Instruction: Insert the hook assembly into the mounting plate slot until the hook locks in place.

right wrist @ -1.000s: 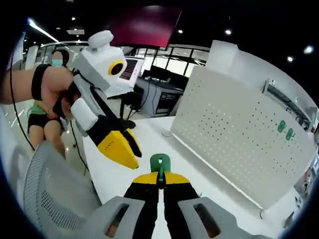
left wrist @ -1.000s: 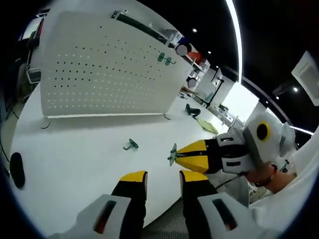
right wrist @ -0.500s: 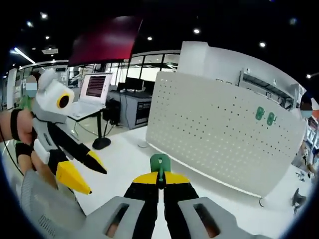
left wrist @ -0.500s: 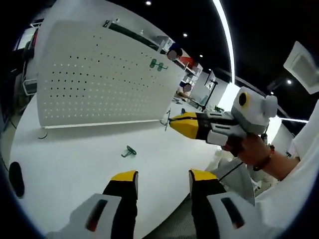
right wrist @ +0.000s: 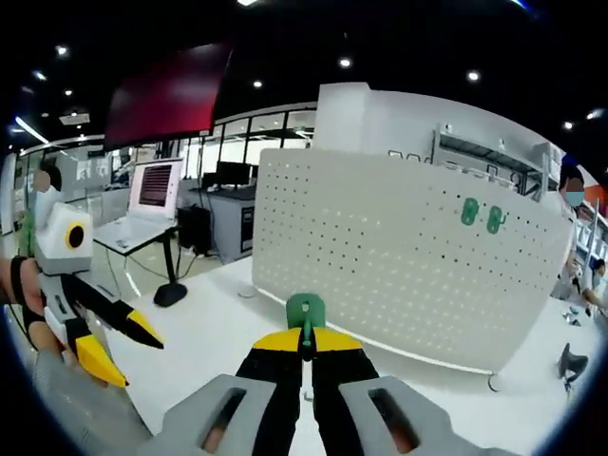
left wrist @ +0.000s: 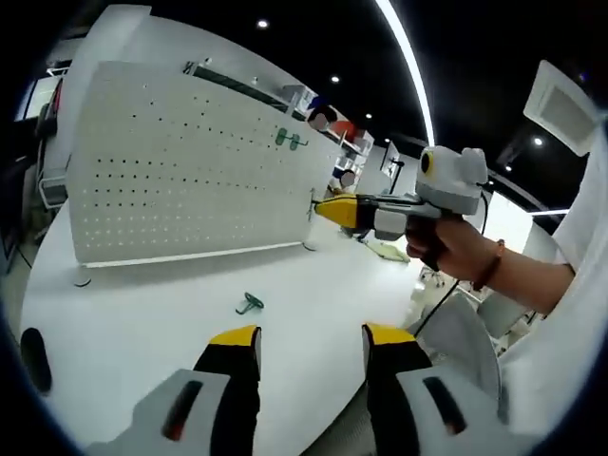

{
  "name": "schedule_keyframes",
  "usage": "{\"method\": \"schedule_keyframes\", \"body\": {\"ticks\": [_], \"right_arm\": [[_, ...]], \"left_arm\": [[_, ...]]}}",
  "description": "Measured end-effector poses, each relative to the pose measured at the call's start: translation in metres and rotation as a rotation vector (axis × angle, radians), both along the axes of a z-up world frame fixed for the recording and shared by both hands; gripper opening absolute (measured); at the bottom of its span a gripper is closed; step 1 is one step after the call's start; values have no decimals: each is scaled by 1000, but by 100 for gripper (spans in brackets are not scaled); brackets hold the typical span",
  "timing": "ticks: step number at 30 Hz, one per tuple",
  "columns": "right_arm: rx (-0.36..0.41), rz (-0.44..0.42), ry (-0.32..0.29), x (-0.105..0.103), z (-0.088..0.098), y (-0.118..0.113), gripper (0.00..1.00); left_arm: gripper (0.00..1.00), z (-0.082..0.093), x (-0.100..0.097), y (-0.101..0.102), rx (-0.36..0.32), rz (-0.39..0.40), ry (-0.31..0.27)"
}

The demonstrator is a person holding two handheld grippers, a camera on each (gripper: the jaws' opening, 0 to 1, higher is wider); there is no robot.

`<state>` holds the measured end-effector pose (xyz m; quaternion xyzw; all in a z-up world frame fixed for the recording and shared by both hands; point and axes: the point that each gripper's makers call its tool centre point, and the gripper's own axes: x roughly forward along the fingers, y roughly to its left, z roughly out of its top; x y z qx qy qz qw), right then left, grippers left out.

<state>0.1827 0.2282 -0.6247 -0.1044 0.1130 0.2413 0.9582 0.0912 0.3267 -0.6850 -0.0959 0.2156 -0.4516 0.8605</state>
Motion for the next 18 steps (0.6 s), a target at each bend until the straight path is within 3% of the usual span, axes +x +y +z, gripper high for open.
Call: {"method": "schedule_keyframes", "body": {"ticks": [6,12,15,18], "right_arm": [[26,-27,5,10,4,-6,1],[60,-74,-2,26,11,-17,1],[107,-111,-17,36,21,-25,1],[120,-123,-16,46,25,-28,1]], "left_arm": [[47,2,1,-6,-21,-36,3],[51,13,4,-13,-38,-66,-55],[56,20,-3,-25,-71,-139,-95],[57,21,-5,-32,-53,-161,-122]]}}
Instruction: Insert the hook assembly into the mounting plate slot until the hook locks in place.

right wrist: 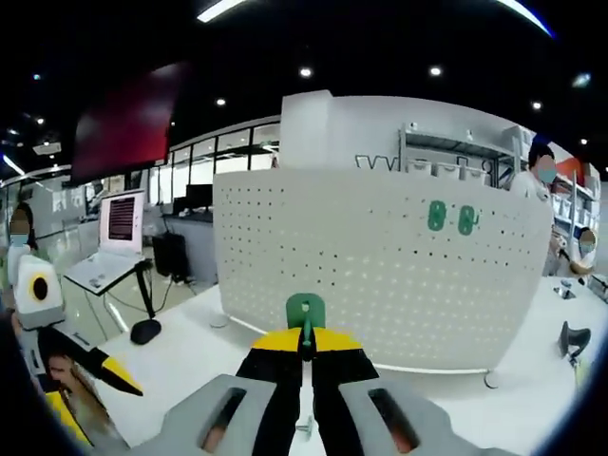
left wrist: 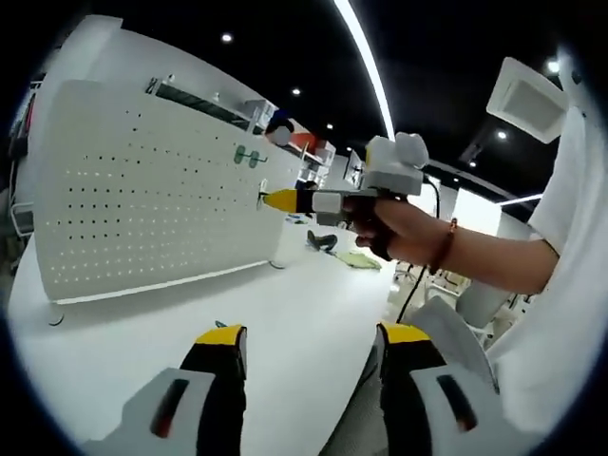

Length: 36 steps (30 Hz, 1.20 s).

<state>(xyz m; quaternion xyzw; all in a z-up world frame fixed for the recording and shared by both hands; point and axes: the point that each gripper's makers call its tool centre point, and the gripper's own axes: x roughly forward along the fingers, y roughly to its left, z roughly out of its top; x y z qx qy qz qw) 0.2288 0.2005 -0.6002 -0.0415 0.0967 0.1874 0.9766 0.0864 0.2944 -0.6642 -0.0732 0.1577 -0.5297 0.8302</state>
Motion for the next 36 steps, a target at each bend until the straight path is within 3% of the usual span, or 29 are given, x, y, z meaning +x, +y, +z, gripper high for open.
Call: {"method": "schedule_keyframes", "body": {"ticks": [8,15,20,25,36], "right_arm": [[39,-48,-33,23,16,-11,1],[40,-118,-24,39,18,-26,1],[52,-152,-49,52,31,-35,1],[60,-199,-45,63,35,-45,1],[71,-213,-80,85,54,-52,1]], "left_arm": [[57,-1,-6,-2,-40,-27,-7],[59,-4,-7,-2,-32,-42,-4],[60,-3,-4,-6,-29,-52,-11],[58,0,-3,-9,-6,-58,-49],[58,-5,-5,-9,6,-51,-52]]}}
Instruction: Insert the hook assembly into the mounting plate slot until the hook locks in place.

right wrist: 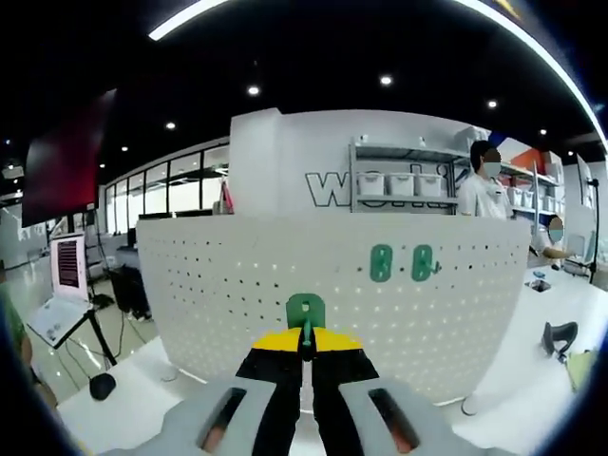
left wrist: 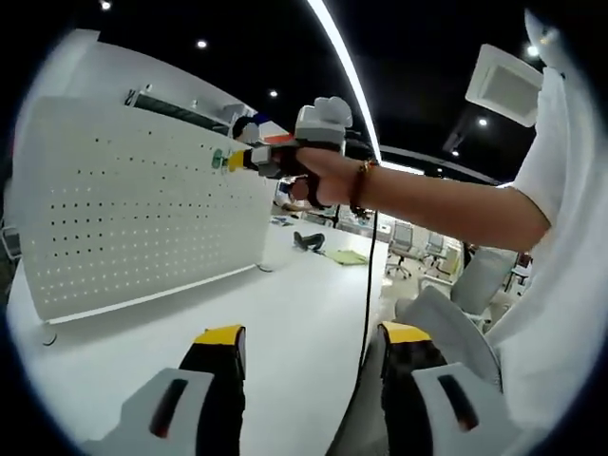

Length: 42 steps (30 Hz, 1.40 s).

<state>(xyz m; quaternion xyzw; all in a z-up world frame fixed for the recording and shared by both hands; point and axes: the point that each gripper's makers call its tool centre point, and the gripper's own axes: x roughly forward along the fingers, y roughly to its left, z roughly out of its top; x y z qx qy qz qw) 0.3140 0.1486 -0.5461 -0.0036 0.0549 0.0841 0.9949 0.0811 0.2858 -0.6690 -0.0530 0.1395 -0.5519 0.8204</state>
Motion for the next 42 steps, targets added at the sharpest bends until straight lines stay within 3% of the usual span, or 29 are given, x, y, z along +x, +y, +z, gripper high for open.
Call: {"method": "schedule_keyframes", "body": {"ticks": [3,6,13,17,21,22,24,27,30,37,42], "right_arm": [[8,-5,-11,6,7,0,1],[-33,6,-22,11,11,4,1],[-20,6,-25,24,16,2,1],[-15,-14,-32,29,19,-3,1],[-1,-22,-32,36,20,-7,1],[-1,-23,-30,38,20,-8,1],[72,0,-45,41,24,-3,1],[23,-25,-42,46,25,-8,1],[70,-20,-48,51,28,-8,1],[66,-36,-46,66,29,-12,1],[79,-54,-42,76,28,-17,1]], "left_arm": [[56,0,-2,1,2,-1,-9],[57,1,-2,1,-6,1,-12],[59,5,-2,2,1,2,-33],[64,7,-5,2,0,-5,-84],[68,8,-5,2,12,-2,-98],[68,8,-5,1,10,-1,-96],[68,8,-5,1,8,-3,-92],[68,8,-6,-1,14,-17,-100],[68,8,-6,-1,17,-22,-102],[68,6,-2,1,23,-23,-127],[69,4,1,3,40,-21,-114]]}}
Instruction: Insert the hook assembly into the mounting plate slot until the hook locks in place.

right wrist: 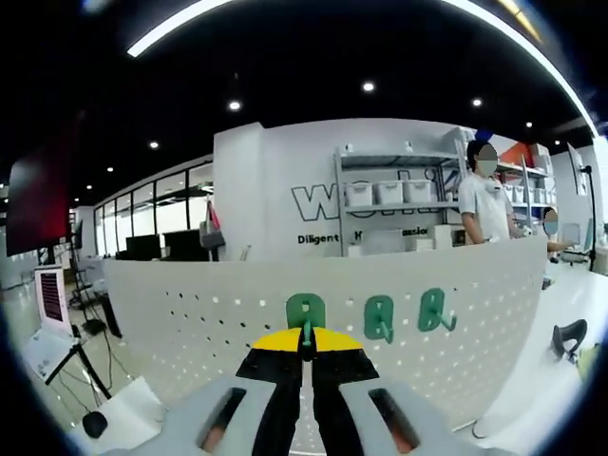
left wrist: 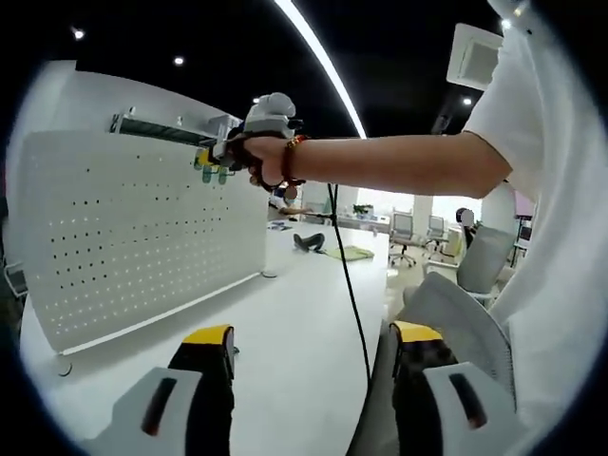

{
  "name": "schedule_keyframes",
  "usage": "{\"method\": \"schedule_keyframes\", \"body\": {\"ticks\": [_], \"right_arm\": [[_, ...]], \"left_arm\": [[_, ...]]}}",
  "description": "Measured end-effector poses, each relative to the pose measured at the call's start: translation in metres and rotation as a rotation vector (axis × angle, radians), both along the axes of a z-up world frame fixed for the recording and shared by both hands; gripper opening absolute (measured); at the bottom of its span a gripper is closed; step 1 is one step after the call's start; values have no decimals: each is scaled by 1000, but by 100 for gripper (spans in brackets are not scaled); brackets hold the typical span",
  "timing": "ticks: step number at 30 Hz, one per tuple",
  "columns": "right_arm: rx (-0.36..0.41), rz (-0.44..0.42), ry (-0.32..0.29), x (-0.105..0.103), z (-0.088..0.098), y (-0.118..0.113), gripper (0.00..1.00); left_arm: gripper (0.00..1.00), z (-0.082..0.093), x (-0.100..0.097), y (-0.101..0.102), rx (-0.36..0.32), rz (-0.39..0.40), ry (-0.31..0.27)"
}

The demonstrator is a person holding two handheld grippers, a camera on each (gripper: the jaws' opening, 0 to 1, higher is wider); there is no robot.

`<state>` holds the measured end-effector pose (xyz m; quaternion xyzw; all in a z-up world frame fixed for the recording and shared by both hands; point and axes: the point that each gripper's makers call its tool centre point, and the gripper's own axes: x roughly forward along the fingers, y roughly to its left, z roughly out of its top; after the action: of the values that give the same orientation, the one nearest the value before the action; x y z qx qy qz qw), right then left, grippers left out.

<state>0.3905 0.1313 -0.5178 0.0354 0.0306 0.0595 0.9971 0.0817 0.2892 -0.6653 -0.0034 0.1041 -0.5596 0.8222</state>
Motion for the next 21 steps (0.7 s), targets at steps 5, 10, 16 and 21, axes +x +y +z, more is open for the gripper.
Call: {"method": "schedule_keyframes", "body": {"ticks": [5,10,16,21], "right_arm": [[32,-10,10,9,-2,-2,1],[29,-12,23,18,-4,-1,1],[47,-15,34,24,-8,-1,1],[48,-15,44,30,-12,-3,1]], "left_arm": [[70,1,3,4,0,11,-4],[69,-1,5,7,13,8,-1],[69,-5,17,23,16,65,25],[68,-9,16,31,28,77,30]]}}
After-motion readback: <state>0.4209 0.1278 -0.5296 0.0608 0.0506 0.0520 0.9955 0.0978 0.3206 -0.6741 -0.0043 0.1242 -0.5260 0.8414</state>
